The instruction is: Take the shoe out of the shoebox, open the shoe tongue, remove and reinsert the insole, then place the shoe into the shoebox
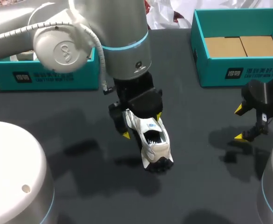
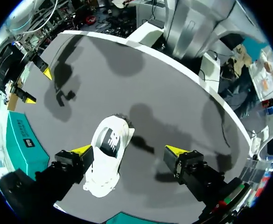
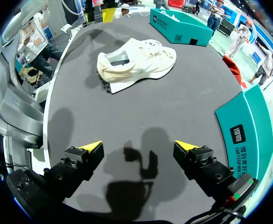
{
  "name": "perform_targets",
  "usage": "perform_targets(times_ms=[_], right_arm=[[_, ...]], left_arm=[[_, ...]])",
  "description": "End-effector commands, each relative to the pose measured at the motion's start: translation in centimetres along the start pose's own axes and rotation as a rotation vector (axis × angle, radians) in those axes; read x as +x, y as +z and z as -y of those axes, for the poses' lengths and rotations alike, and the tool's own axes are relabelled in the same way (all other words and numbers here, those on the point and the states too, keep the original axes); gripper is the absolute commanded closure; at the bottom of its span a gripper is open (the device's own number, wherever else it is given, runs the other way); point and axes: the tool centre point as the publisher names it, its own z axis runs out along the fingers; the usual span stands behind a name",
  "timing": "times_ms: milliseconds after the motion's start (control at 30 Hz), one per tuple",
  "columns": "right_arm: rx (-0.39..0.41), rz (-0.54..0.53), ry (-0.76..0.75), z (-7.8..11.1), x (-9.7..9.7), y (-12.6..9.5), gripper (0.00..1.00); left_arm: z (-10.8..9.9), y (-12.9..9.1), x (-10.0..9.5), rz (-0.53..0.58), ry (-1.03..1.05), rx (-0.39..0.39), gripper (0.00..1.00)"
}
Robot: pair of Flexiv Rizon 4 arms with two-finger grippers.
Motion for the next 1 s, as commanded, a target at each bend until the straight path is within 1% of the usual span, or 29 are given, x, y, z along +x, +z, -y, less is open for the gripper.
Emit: perform_targets(times_ms=[33,367,433,467,500,633,700,767,800,1000], right_arm=[[0.000,0.003,-0.001,0.1,0.2,0.0,0.00],[0.000,0.003,-0.001,0.1,0.2,0.0,0.00],[0.000,0.003,-0.001,0.1,0.2,0.0,0.00],[0.000,0.003,-0.001,0.1,0.2,0.0,0.00],[0.000,0.003,-0.001,0.1,0.2,0.0,0.00],[0.000,0.003,-0.001,0.1,0.2,0.0,0.00],[0.000,0.003,-0.001,0.1,0.2,0.0,0.00],[0.000,0.003,-0.001,0.1,0.2,0.0,0.00],[0.000,0.003,-0.001,0.1,0.2,0.0,0.00],[0.000,0.003,-0.001,0.1,0.2,0.0,0.00]], left_arm=[[0.0,-0.5,0.7,0.001,-0.474,-0.158,0.00],[0.0,-0.5,0.7,0.001,-0.474,-0.158,0.00],[0.0,-0.2,0.7,0.000,-0.568,-0.082,0.00],[0.0,0.0,0.7,0.007,-0.607,-0.061,0.00],[0.0,0.3,0.6,0.007,-0.676,-0.050,0.00],[0.4,1.6,0.7,0.030,-0.827,-0.049,0.00],[0.6,2.1,0.7,0.024,-0.921,-0.007,0.00],[0.9,2.5,0.7,0.037,-1.000,-0.014,0.00],[1.1,2.5,0.7,0.052,-1.005,-0.039,0.00],[1.1,2.5,0.7,0.052,-1.005,-0.039,0.00]])
